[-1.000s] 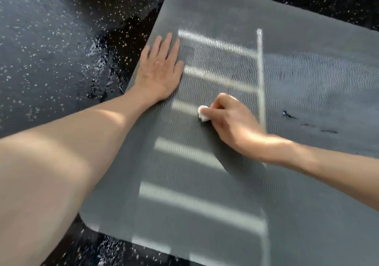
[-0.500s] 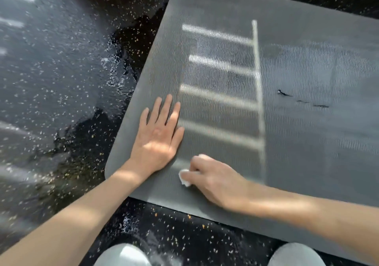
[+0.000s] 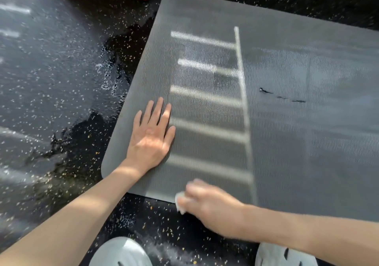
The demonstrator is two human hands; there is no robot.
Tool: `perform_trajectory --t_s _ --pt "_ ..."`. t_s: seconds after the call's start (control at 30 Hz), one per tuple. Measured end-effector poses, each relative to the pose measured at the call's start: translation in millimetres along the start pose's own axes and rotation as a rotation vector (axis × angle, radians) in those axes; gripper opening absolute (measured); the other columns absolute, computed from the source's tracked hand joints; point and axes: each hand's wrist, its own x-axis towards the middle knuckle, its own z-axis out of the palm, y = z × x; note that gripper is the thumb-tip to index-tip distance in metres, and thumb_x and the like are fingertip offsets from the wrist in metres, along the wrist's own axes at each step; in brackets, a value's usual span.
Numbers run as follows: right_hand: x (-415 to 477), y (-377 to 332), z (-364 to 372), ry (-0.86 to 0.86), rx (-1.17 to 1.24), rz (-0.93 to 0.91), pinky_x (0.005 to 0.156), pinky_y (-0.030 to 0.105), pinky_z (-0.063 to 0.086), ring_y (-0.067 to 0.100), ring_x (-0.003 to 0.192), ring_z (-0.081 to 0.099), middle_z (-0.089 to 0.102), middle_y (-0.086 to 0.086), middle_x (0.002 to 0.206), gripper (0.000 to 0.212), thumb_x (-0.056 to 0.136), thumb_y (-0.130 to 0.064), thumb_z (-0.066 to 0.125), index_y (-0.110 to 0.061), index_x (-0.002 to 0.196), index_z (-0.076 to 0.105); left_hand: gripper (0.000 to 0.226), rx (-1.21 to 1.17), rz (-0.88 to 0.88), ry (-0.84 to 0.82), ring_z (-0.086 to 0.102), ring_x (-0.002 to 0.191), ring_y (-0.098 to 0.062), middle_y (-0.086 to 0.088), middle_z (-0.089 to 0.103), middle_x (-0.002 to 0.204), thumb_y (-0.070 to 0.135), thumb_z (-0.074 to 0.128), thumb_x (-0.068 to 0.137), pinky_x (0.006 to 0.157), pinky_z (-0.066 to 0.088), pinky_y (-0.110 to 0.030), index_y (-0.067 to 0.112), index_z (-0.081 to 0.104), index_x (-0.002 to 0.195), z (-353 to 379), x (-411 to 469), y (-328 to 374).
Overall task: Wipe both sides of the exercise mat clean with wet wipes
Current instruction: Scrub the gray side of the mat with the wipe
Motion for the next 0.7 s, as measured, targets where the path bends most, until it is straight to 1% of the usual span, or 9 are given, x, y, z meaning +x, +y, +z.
perform_trajectory --t_s 0.07,0.13,0.2,0.27,0.33,0.4,0.5,0.6,0.7 --pt "-11.4 3.9 2.2 -0.147 -0.034 -0.093 0.057 0.033 0.045 0.011 0.074 0.028 0.036 -0.004 0.084 0.023 0.082 -0.002 0.061 -0.018 0.099 0.055 0.062 -0.022 -0.007 0.010 0.022 0.149 -0.030 -0.011 0.025 0.161 0.044 0.024 0.100 0.118 0.018 -0.050 0.013 0.034 0.152 -1.1 -0.1 0.1" --pt "-3.7 12.3 -15.3 0.070 0.022 0.064 0.062 0.037 0.044 0.015 0.071 0.042 0.047 -0.005 0.081 0.006 0.090 -0.029 0.057 -0.023 0.090 0.055 0.062 -0.035 -0.015 0.018 0.022 0.149 -0.030 -0.010 0.025 0.161 0.044 0.024 0.099 0.118 0.017 -0.050 0.013 0.034 0.152 -1.3 0.8 0.3" --pt "-9.1 17.5 -21.0 0.148 -0.124 0.127 0.065 0.036 0.041 0.014 0.069 0.049 0.055 -0.007 0.081 0.024 0.089 -0.046 0.054 -0.023 0.083 0.053 0.062 -0.042 -0.016 0.017 0.022 0.149 -0.030 -0.010 0.025 0.161 0.045 0.025 0.099 0.118 0.018 -0.050 0.013 0.034 0.152 -0.6 0.6 0.4" --pt "-21.2 16.7 -8.2 0.153 -0.006 0.063 0.060 0.026 0.035 0.008 0.068 0.036 0.050 -0.005 0.081 0.010 0.087 -0.031 0.061 -0.024 0.087 0.053 0.062 -0.056 -0.017 0.019 0.021 0.149 -0.029 -0.010 0.025 0.161 0.045 0.025 0.099 0.118 0.017 -0.049 0.014 0.033 0.152 0.4 -0.2 -0.2" --pt "-35.7 14.8 4.4 -0.061 -0.163 -0.122 0.058 0.016 0.032 0.004 0.074 0.024 0.044 -0.004 0.085 0.023 0.083 -0.007 0.063 -0.022 0.099 0.055 0.063 -0.067 -0.017 0.022 0.020 0.149 -0.028 -0.009 0.024 0.162 0.046 0.024 0.099 0.119 0.015 -0.048 0.014 0.033 0.153 0.4 -0.2 -0.5" --pt "-33.0 18.5 -6.4 -0.035 -0.016 -0.062 0.059 0.024 0.038 0.009 0.073 0.035 0.046 -0.003 0.085 0.009 0.090 -0.017 0.059 -0.020 0.098 0.057 0.062 -0.071 -0.018 0.033 0.020 0.149 -0.028 -0.009 0.024 0.162 0.046 0.025 0.099 0.119 0.015 -0.048 0.014 0.033 0.152 -0.1 0.1 -0.4" --pt "-23.3 24.1 -27.3 0.143 -0.074 0.148 0.061 0.032 0.036 0.015 0.065 0.045 0.053 0.002 0.078 0.028 0.091 -0.042 0.054 -0.016 0.082 0.053 0.062 -0.074 -0.019 0.031 0.020 0.150 -0.028 -0.009 0.024 0.162 0.046 0.025 0.100 0.119 0.015 -0.049 0.015 0.032 0.153 0.4 -0.2 -0.6" --pt "-34.6 14.5 -11.5 0.015 -0.055 0.002 0.056 0.022 0.024 0.009 0.069 0.024 0.042 0.000 0.073 0.009 0.087 -0.012 0.042 -0.018 0.086 0.049 0.062 -0.087 -0.015 0.040 0.021 0.149 -0.028 -0.009 0.025 0.161 0.046 0.025 0.099 0.119 0.015 -0.048 0.014 0.033 0.152 -0.3 -0.9 -0.7" --pt "-27.4 29.5 -20.7 0.045 -0.152 -0.098 0.055 0.027 0.030 0.005 0.064 0.034 0.044 -0.010 0.071 0.010 0.091 -0.023 0.049 -0.018 0.090 0.057 0.062 -0.113 -0.031 0.049 0.024 0.148 -0.029 -0.009 0.029 0.160 0.046 0.027 0.098 0.118 0.017 -0.049 0.014 0.037 0.150 -2.5 0.3 0.0"
